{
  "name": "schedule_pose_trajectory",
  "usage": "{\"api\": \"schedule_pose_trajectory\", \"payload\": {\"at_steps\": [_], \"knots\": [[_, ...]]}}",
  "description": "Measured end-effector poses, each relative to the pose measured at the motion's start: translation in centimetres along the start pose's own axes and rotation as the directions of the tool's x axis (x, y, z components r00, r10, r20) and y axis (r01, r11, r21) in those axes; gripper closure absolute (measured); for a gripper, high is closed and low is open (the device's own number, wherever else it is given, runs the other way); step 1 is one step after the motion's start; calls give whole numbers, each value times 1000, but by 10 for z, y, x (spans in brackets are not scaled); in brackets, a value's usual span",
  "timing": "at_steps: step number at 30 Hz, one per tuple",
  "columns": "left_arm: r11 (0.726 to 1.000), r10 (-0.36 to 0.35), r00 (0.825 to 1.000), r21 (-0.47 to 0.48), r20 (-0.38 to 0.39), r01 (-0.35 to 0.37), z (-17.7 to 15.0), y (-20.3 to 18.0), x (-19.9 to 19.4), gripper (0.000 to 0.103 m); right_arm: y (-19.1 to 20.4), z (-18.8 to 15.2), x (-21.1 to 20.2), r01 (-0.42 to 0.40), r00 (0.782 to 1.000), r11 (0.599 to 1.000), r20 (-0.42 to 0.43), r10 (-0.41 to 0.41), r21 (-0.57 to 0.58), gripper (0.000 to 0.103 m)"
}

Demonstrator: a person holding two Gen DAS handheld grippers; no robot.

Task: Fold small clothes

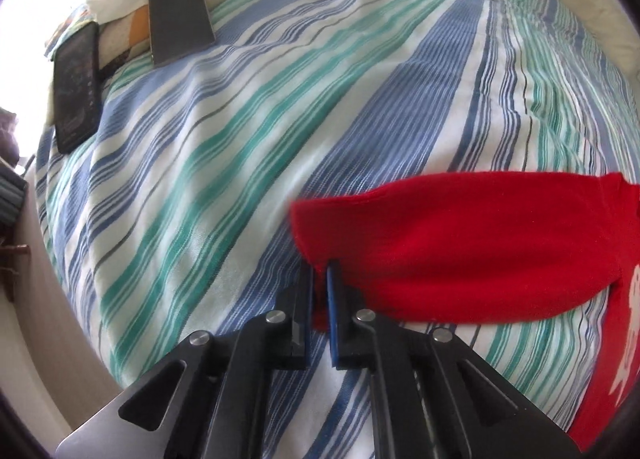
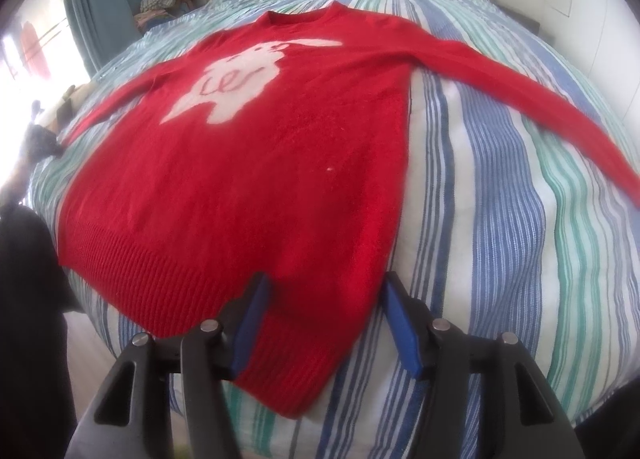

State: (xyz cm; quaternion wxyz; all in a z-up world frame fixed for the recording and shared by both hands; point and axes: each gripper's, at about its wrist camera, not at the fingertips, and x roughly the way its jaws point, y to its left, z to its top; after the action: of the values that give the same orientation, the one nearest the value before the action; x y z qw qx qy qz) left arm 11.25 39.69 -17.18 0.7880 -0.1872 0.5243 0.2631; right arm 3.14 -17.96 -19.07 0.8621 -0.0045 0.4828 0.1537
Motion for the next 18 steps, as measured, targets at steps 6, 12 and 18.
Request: {"api": "schedule_pose_trajectory", "payload": {"at_steps": [6, 12, 18], "knots": [[994, 13, 996, 103, 90, -22, -8, -30, -45, 66, -6, 3, -11, -3, 1000, 1000, 30, 3, 22, 46], [963, -189, 955, 235, 227, 134, -36, -87, -127, 31, -35, 20, -52, 110, 973, 989, 192, -128, 104, 28], [896, -384, 902, 314, 197, 313, -84, -153, -158, 13, -78, 39, -68, 180, 949, 968, 227, -218, 174, 26]]}}
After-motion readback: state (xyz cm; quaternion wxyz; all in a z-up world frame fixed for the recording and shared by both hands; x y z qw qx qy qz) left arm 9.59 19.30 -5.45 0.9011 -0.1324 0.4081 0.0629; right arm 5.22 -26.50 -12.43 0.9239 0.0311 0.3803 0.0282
